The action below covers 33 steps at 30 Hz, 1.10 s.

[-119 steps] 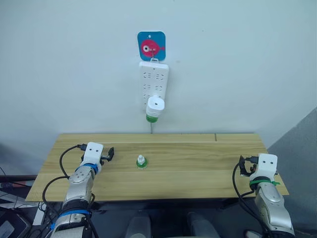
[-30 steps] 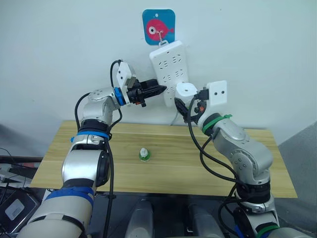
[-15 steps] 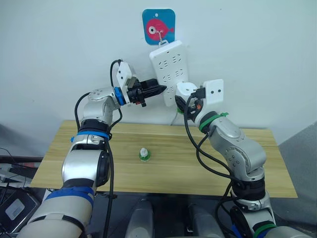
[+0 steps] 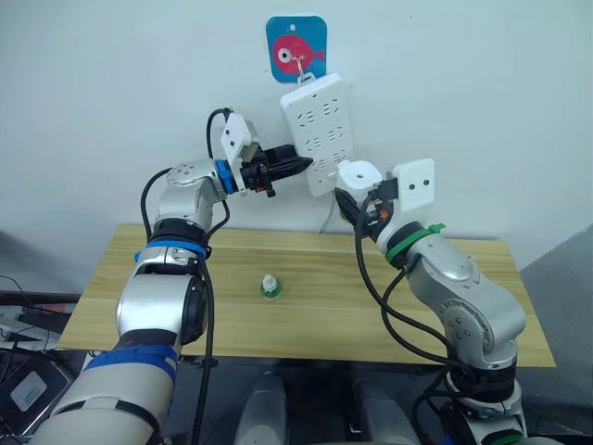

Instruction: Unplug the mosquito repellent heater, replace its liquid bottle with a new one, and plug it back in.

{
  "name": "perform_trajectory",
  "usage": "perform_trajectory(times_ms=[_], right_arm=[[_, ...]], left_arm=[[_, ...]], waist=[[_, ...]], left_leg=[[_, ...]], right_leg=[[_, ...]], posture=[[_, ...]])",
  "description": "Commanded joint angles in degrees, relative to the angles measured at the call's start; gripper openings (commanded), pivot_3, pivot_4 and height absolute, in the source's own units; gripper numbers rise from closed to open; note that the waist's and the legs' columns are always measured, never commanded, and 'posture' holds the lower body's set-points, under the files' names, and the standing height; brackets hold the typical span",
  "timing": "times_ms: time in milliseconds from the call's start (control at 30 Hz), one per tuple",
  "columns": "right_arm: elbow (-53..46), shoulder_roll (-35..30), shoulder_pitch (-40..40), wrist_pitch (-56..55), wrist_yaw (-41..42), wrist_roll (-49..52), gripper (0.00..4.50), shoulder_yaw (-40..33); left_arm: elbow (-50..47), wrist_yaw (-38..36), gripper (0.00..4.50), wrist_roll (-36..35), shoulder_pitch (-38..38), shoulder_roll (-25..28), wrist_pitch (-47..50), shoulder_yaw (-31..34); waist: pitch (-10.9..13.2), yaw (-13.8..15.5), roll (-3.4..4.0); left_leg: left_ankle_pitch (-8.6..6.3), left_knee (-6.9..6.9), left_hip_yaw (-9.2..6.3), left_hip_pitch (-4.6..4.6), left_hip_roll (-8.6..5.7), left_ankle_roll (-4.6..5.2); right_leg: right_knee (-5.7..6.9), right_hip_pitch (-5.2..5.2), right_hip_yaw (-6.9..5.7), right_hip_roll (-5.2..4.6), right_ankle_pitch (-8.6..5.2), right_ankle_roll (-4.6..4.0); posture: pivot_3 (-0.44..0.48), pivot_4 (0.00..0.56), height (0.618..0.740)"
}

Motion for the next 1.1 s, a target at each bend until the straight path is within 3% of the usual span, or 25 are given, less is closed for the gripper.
perform_trajectory(times_ms=[33, 367, 567, 700, 800, 933, 1100], right_arm=[[-3.5, -1.0, -0.2, -1.5, 0.0, -0.6, 2.98, -2.4], [-1.4, -3.0, 2.4, -4.0, 2.5, 1.2, 2.98, -7.2], [-0.7, -1.6, 3.5, -4.5, 3.3, 2.9, 2.98, -9.9], [0.2, 0.1, 3.1, -3.8, 3.4, 6.8, 2.98, -14.3], [1.8, 4.0, 1.6, -1.4, 1.3, 14.8, 2.98, -22.0], [5.2, 8.6, -0.7, 2.6, -4.7, 31.7, 2.98, -33.3], [9.6, 7.7, 0.4, 2.2, -17.1, 58.4, 2.98, -39.3]], left_arm=[[-0.2, 2.9, 1.27, 0.5, -0.4, 1.8, 0.0, 1.2], [-9.1, 2.7, 4.44, -0.9, 7.6, 6.8, 4.9, 2.4], [-24.0, 2.6, 4.48, -2.1, 18.2, 12.2, 11.2, 2.5], [-40.2, 6.0, 4.48, -3.5, 30.4, 14.1, 15.0, 3.2], [-57.0, 9.3, 4.48, -7.3, 40.2, 11.2, 18.4, 2.2], [-68.4, 15.2, 4.48, -6.9, 44.5, 3.8, 15.3, -2.6], [-71.9, 23.1, 4.48, -5.1, 43.1, -7.0, 13.5, -9.5]], waist=[[0.0, 0.0, 0.00], [0.0, -1.1, 0.05], [0.1, -2.0, 0.14], [0.1, -1.7, 0.17], [0.1, -1.0, 0.16], [0.4, 0.7, 0.20], [0.5, 1.5, 0.36]], left_leg=[[0.00, 0.00, 0.00, 0.00, 0.00, 0.00], [-0.01, -0.37, -0.07, -0.10, 0.07, 0.01], [0.00, -0.38, -0.09, -0.06, 0.13, 0.01], [0.00, -0.55, -0.06, -0.06, 0.12, 0.00], [0.00, -0.68, -0.07, -0.06, 0.09, -0.01], [0.01, -0.72, -0.13, -0.06, 0.04, -0.02], [0.04, -0.62, 0.25, -0.06, 0.04, -0.06]], right_leg=[[0.00, 0.00, 0.00, 0.00, 0.00, 0.00], [0.02, -0.20, -0.19, 0.03, 0.06, 0.22], [0.05, -0.20, -0.18, 0.06, 0.05, 0.20], [-0.02, -0.20, -0.17, -0.04, 0.00, 0.11], [-0.02, -0.22, -0.23, -0.20, -0.08, 0.01], [-0.01, -0.20, -0.34, -0.28, -0.11, 0.01], [-0.08, -0.08, -0.22, -0.35, -0.11, 0.14]], posture=[[0.249, 0.216, 0.740], [0.277, 0.205, 0.740], [0.289, 0.206, 0.740], [0.305, 0.212, 0.740], [0.315, 0.217, 0.740], [0.309, 0.225, 0.740], [0.289, 0.228, 0.740]])
